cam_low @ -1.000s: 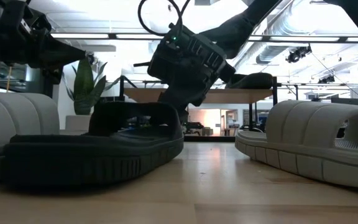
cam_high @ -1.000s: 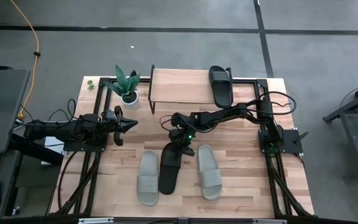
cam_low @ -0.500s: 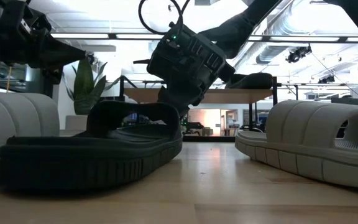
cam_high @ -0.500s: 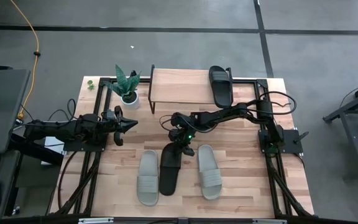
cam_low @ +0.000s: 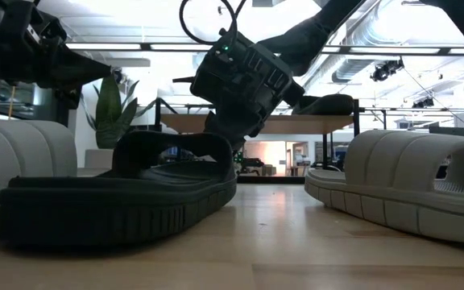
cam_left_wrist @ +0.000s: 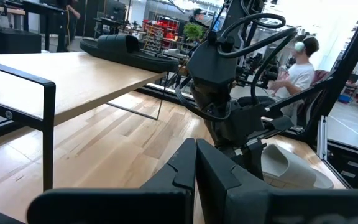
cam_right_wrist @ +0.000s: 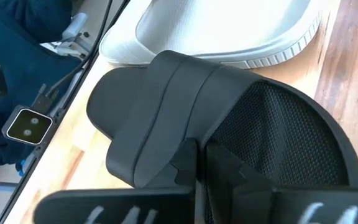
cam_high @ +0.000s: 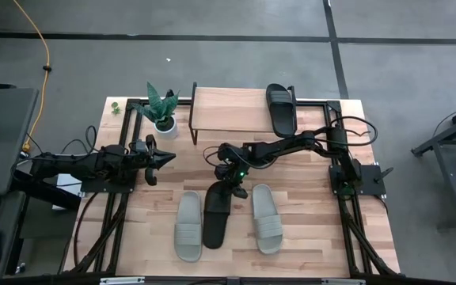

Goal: Pick and place slides into the shelf
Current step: Put the black slide on the shelf

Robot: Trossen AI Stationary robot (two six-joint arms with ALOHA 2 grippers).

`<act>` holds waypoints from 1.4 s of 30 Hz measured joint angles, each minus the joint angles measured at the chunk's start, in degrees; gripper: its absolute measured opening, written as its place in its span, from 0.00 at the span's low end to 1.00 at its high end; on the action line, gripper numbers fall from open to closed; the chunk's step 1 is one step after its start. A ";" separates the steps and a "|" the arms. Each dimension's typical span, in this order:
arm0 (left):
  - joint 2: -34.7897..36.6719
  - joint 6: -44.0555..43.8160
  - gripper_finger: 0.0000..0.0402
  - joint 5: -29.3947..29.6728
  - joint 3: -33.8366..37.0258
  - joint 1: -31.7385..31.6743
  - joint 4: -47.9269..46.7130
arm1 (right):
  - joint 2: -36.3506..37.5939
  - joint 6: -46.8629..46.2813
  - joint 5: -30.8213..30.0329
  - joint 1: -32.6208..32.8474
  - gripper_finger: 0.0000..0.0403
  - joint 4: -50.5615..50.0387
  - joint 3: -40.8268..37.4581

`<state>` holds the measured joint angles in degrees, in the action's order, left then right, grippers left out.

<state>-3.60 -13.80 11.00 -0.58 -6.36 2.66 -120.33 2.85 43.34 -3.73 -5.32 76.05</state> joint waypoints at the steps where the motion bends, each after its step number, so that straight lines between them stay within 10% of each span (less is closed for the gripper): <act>1: 0.00 0.00 0.00 0.00 0.00 0.00 0.02 | 0.00 0.00 0.10 0.00 0.00 0.00 0.00; 18: 0.00 0.02 0.00 0.00 0.00 0.01 0.02 | 0.73 0.04 1.77 -1.50 0.00 -3.65 -0.07; 42: -0.04 16.44 0.00 -13.09 0.00 0.72 0.14 | 12.80 2.73 -13.44 0.85 0.00 -11.80 -0.09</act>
<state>-3.63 2.64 -2.09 -0.58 -5.63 2.80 -107.53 5.58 29.89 -2.87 -17.12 75.96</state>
